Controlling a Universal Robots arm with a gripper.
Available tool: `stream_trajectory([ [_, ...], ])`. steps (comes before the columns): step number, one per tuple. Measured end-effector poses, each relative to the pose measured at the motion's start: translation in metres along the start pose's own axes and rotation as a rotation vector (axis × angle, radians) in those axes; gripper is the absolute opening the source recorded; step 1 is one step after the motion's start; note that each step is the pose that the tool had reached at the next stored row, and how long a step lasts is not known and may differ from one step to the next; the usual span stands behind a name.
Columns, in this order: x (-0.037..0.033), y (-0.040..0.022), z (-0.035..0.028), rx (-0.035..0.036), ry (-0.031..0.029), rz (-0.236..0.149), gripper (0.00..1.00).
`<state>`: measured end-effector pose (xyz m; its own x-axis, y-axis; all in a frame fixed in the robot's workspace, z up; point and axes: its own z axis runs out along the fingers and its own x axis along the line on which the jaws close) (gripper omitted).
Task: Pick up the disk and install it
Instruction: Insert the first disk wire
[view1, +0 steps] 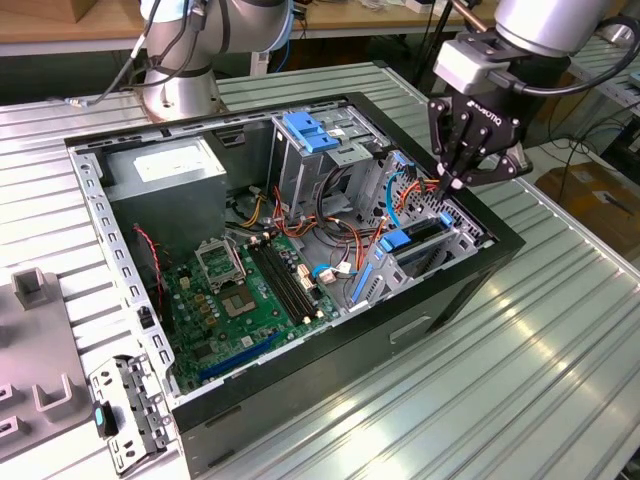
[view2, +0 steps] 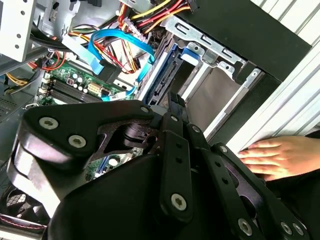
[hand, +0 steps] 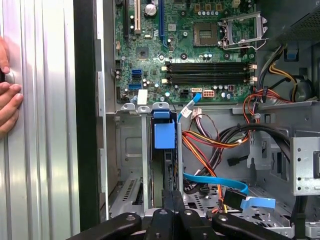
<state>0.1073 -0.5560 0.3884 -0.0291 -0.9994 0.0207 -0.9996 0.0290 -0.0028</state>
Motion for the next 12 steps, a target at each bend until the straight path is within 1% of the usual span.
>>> stream_trajectory([
  [3, -0.0002, -0.0060, 0.0002, 0.0001, 0.0001, -0.002, 0.11],
  [4, -0.0002, -0.0066, 0.0002, 0.0001, 0.0001, -0.006, 0.11],
  [6, -0.0002, -0.0067, 0.0001, 0.0007, -0.0001, -0.033, 0.11],
  [7, -0.0001, -0.0068, -0.0006, 0.0011, -0.0001, -0.053, 0.11],
  [8, -0.0001, -0.0068, -0.0018, 0.0013, -0.0001, -0.063, 0.11],
  [9, -0.0001, -0.0068, -0.0038, 0.0014, -0.0001, -0.070, 0.11],
  [11, -0.0001, -0.0068, -0.0122, 0.0017, -0.0002, -0.083, 0.11],
  [12, 0.0000, -0.0068, -0.0154, 0.0019, -0.0002, -0.089, 0.11],
])
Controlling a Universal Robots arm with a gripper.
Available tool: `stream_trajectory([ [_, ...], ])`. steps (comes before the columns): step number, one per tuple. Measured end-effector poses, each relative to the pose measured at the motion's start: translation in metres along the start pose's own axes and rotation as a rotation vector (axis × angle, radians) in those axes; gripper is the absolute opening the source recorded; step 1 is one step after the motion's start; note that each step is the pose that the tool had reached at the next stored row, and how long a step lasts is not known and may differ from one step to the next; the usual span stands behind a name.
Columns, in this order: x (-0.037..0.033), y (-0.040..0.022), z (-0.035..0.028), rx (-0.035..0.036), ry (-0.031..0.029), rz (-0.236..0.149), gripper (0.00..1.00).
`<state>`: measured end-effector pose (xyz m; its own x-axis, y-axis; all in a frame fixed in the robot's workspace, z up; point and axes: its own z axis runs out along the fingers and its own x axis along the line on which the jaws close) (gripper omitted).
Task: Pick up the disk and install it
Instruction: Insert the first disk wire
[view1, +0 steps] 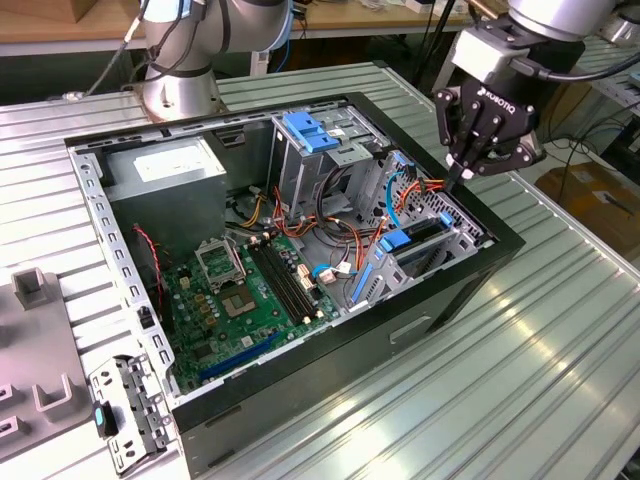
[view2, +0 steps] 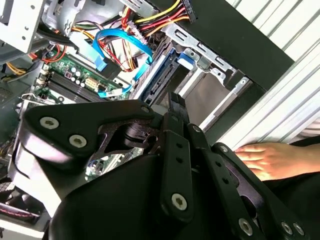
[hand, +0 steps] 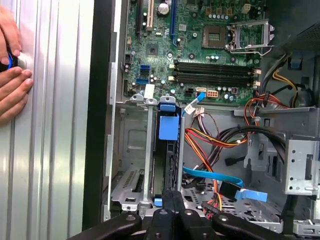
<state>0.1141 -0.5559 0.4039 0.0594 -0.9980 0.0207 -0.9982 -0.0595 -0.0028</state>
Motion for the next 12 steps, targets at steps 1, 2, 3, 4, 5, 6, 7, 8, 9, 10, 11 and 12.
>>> stream_trajectory([
  [1, 0.0000, -0.0001, -0.0008, 0.0001, -0.0002, -0.007, 0.11],
  [2, -0.0004, -0.0054, -0.0009, -0.0011, 0.0000, -0.011, 0.11],
  [3, -0.0006, -0.0075, -0.0009, -0.0017, -0.0001, -0.012, 0.11],
  [4, -0.0009, -0.0100, -0.0009, -0.0023, -0.0001, -0.013, 0.11],
  [5, -0.0013, -0.0138, -0.0009, -0.0031, 0.0000, -0.015, 0.11],
  [6, -0.0018, -0.0167, -0.0008, -0.0034, -0.0001, -0.016, 0.11],
  [7, -0.0021, -0.0184, -0.0009, -0.0036, 0.0000, -0.018, 0.11],
  [8, -0.0024, -0.0205, -0.0008, -0.0037, 0.0002, -0.019, 0.11],
  [9, -0.0027, -0.0218, -0.0008, -0.0037, 0.0001, -0.022, 0.11],
  [10, -0.0027, -0.0220, -0.0008, -0.0035, 0.0000, -0.032, 0.11],
  [11, -0.0027, -0.0220, -0.0008, -0.0031, 0.0001, -0.048, 0.11],
  [12, -0.0027, -0.0220, -0.0008, -0.0026, 0.0000, -0.071, 0.11],
])
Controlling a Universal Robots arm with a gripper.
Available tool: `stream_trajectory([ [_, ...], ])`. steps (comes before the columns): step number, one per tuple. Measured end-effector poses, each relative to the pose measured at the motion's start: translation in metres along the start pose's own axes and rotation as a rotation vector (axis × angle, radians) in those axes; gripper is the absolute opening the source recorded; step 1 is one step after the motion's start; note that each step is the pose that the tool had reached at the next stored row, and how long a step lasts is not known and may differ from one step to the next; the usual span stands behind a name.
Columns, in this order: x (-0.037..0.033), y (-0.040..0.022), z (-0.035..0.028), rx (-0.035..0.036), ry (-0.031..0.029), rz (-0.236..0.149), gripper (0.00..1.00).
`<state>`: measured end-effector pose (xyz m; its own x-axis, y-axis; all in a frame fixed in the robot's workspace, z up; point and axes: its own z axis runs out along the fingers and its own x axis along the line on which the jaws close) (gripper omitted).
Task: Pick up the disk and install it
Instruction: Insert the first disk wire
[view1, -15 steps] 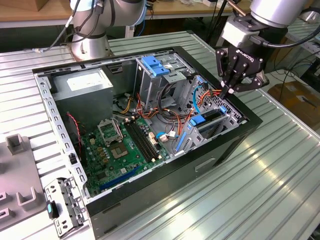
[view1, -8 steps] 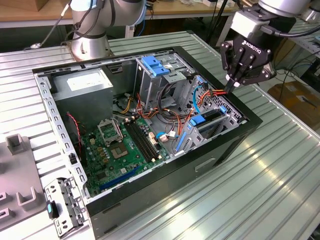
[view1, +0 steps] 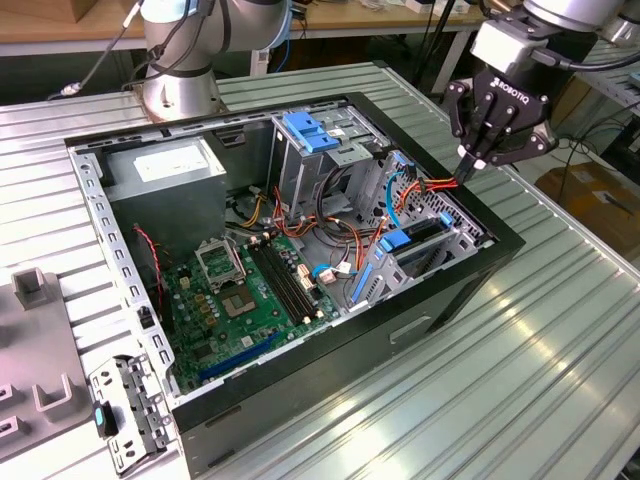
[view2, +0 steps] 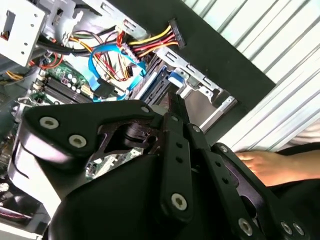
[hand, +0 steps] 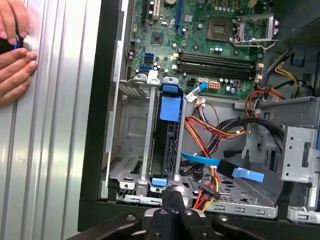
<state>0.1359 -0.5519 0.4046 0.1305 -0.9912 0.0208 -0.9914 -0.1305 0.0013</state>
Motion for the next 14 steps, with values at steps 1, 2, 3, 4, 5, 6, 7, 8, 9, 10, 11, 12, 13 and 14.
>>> stream_trajectory([
  [1, 0.0000, -0.0002, 0.0000, 0.0003, 0.0001, -0.016, 0.11],
  [2, 0.0000, -0.0014, 0.0000, 0.0005, 0.0000, -0.026, 0.11],
  [3, -0.0002, -0.0029, 0.0001, 0.0006, -0.0001, -0.030, 0.11],
  [4, -0.0004, -0.0046, 0.0002, 0.0007, 0.0000, -0.031, 0.11],
  [5, -0.0008, -0.0065, 0.0003, 0.0007, 0.0002, -0.033, 0.11],
  [6, -0.0014, -0.0096, 0.0008, 0.0004, 0.0009, -0.034, 0.11],
  [7, -0.0020, -0.0126, 0.0013, 0.0002, 0.0021, -0.035, 0.11],
  [8, -0.0024, -0.0147, 0.0017, 0.0001, 0.0032, -0.036, 0.11],
  [9, -0.0029, -0.0169, 0.0020, -0.0001, 0.0046, -0.038, 0.11],
  [10, -0.0033, -0.0186, 0.0024, -0.0002, 0.0053, -0.039, 0.11],
  [11, -0.0038, -0.0204, 0.0027, -0.0002, 0.0056, -0.040, 0.11],
  [12, -0.0044, -0.0221, 0.0029, -0.0002, 0.0056, -0.043, 0.11],
  [13, -0.0045, -0.0226, 0.0030, 0.0001, 0.0057, -0.057, 0.11],
  [14, -0.0045, -0.0226, 0.0031, 0.0009, 0.0058, -0.088, 0.11],
])
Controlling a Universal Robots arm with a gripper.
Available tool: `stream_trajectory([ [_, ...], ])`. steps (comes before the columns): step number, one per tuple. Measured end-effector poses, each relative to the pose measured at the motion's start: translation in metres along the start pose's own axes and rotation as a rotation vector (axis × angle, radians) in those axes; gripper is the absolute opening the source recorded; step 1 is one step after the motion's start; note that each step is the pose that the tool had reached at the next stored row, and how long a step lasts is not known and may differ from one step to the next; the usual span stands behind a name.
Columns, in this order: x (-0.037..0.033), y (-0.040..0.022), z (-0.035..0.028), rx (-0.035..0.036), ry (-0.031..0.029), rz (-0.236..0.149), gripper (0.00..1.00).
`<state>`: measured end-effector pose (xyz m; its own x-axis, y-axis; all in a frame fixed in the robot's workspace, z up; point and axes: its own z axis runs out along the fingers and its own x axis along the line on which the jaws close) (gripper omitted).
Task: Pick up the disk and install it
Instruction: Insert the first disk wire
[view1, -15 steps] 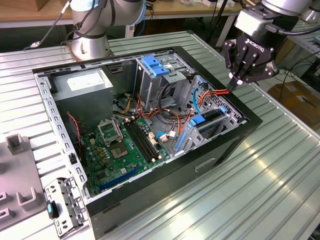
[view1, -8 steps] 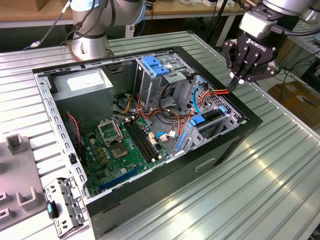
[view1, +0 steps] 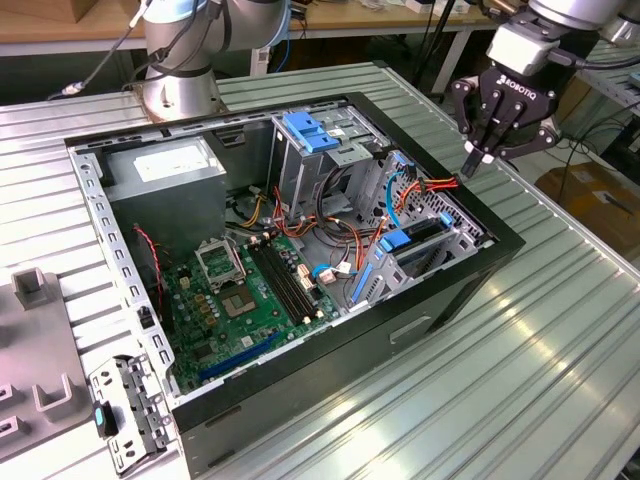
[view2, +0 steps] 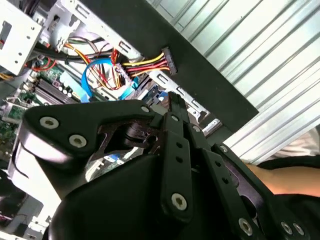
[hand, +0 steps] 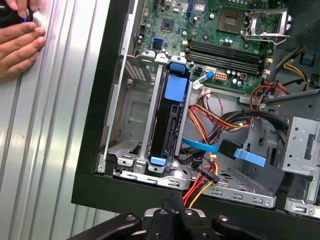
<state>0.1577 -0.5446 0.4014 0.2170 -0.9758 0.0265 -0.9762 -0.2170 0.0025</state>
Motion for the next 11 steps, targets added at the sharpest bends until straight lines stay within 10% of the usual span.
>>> stream_trajectory([
  [7, -0.0001, -0.0001, 0.0022, 0.0051, 0.0003, -0.192, 0.11],
  [11, -0.0018, -0.0041, 0.0054, 0.0047, 0.0036, -0.217, 0.11],
])
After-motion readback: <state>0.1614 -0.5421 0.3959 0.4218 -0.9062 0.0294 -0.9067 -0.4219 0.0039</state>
